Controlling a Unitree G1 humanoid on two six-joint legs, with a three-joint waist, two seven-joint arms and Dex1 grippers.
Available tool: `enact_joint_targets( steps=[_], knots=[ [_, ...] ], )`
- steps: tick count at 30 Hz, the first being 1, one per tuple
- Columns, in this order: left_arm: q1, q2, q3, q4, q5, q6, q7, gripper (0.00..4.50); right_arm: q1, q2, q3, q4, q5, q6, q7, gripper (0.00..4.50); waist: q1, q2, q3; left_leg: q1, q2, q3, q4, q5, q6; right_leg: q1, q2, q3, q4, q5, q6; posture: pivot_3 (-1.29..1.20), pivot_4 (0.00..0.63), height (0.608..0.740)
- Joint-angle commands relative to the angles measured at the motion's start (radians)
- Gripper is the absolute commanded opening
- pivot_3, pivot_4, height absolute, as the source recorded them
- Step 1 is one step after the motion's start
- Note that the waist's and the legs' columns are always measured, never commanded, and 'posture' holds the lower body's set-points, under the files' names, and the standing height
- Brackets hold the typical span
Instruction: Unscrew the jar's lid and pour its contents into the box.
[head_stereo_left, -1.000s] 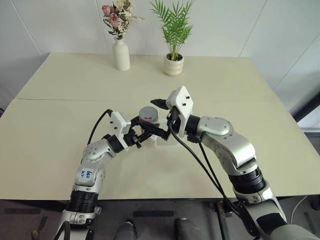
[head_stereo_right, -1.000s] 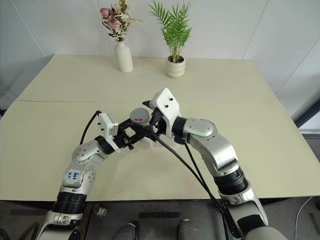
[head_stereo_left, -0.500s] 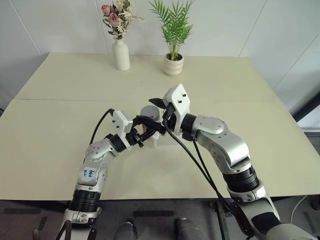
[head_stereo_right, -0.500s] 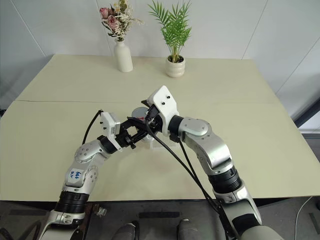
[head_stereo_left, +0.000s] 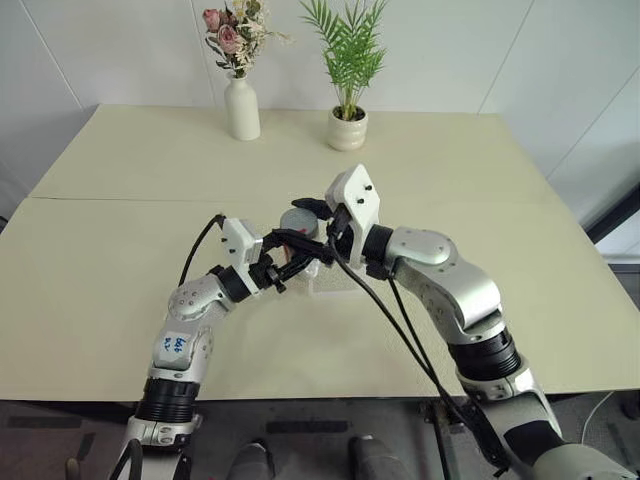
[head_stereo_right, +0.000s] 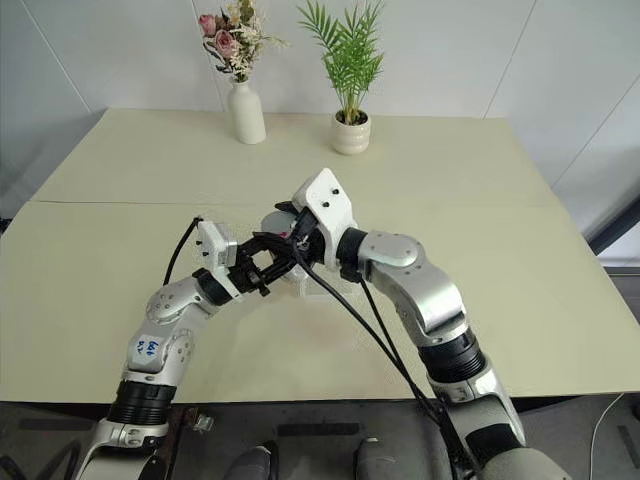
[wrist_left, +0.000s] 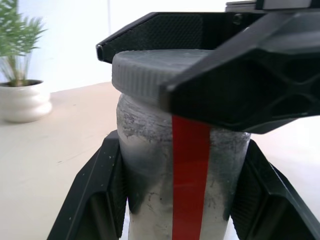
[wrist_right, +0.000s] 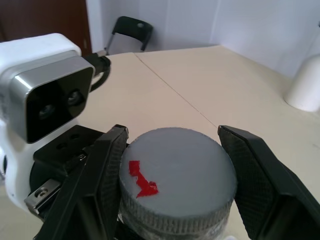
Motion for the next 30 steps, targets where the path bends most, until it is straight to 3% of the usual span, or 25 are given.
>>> enact_joint_targets(
  steps=[1, 12, 25, 30],
  knots=[
    [-0.009, 0.039, 0.012, -0.055, -0.088, 0.051, -0.106, 2.19, -0.051, -0.053, -0.036, 0.005, 0.061, -0.034, 0.15, 2.57, -0.001, 0.0, 0.0, 0.0, 0.0, 0.0, 0.0, 0.0, 0.0, 0.0, 0.0, 0.0, 0.0, 0.0, 0.0, 0.0, 0.15, 0.74],
    [-0.02, 0.118, -0.031, -0.067, -0.156, 0.15, -0.334, 2.19, -0.105, -0.125, -0.026, 0.074, 0.171, -0.059, 0.498, 2.57, -0.002, 0.0, 0.0, 0.0, 0.0, 0.0, -0.001, 0.0, 0.0, 0.0, 0.0, 0.0, -0.001, 0.0, 0.0, 0.0, 0.15, 0.74],
    [-0.011, 0.118, -0.067, -0.06, -0.136, 0.125, -0.438, 2.19, -0.118, -0.122, -0.028, 0.111, 0.175, -0.063, 0.608, 2.57, -0.002, 0.0, 0.0, 0.0, 0.0, 0.0, -0.001, 0.0, 0.0, -0.001, 0.0, 0.0, -0.001, 0.0, 0.0, 0.0, 0.15, 0.74],
    [-0.019, 0.117, -0.057, -0.043, -0.133, 0.116, -0.437, 2.19, -0.102, -0.118, -0.037, 0.096, 0.172, -0.052, 0.569, 4.16, -0.002, 0.0, 0.0, 0.0, 0.0, 0.0, -0.001, 0.0, 0.0, -0.001, 0.0, 0.0, -0.001, 0.0, 0.0, 0.0, 0.15, 0.74]
  ],
)
